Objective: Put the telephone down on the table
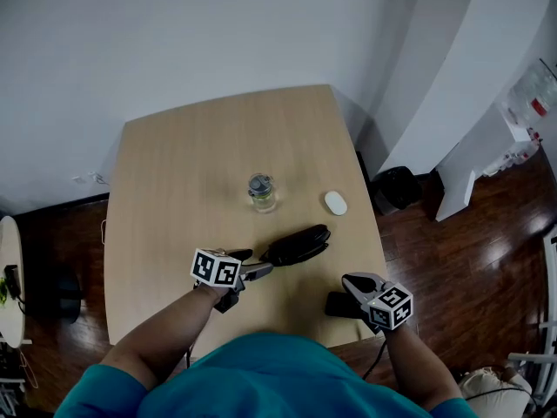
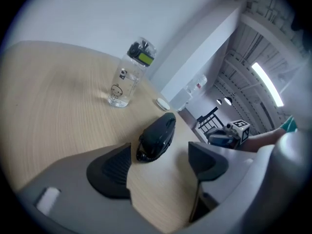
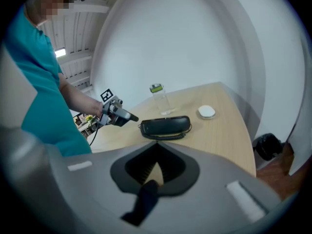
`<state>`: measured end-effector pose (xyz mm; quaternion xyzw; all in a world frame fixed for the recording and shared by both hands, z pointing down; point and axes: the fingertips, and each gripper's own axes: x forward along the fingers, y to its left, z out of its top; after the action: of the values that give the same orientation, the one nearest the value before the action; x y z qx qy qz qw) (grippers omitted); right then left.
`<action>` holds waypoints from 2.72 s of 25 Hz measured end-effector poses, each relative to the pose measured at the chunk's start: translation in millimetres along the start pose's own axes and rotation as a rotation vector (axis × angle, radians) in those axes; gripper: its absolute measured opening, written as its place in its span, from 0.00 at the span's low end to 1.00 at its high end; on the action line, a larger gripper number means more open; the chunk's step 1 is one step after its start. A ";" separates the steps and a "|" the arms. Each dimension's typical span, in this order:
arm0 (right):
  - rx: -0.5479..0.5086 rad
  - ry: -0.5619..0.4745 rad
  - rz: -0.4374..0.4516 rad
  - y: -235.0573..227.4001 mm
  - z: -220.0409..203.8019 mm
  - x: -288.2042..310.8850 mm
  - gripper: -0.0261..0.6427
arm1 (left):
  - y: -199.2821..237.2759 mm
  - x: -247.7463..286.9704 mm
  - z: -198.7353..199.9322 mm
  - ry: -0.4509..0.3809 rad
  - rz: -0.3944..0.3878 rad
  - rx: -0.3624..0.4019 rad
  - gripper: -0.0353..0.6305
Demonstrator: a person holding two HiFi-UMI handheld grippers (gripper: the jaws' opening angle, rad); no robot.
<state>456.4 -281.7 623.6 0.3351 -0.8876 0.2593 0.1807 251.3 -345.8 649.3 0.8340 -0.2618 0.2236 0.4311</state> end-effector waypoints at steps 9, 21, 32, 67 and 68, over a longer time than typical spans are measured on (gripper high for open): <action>0.026 -0.073 -0.056 53.8 20.3 10.7 0.04 | 16.2 -114.2 -22.4 -0.255 -0.007 0.110 0.13; 0.035 -0.127 -0.118 230.0 26.4 65.0 0.04 | 65.5 -324.0 -107.7 -0.353 -0.046 0.142 0.06; -0.133 -0.083 0.072 324.7 7.8 102.1 0.04 | 60.4 -433.2 -202.5 -0.571 0.113 0.048 0.06; -0.226 -0.128 0.263 788.8 -59.3 252.5 0.04 | 139.6 -830.1 -509.5 -0.630 0.320 0.117 0.06; -0.226 -0.126 0.268 802.0 -64.8 252.9 0.04 | 138.6 -837.1 -518.3 -0.627 0.319 0.125 0.06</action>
<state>-265.9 143.2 528.7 0.2068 -0.9574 0.1581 0.1253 -550.8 223.7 505.4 0.8355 -0.4942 0.0371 0.2376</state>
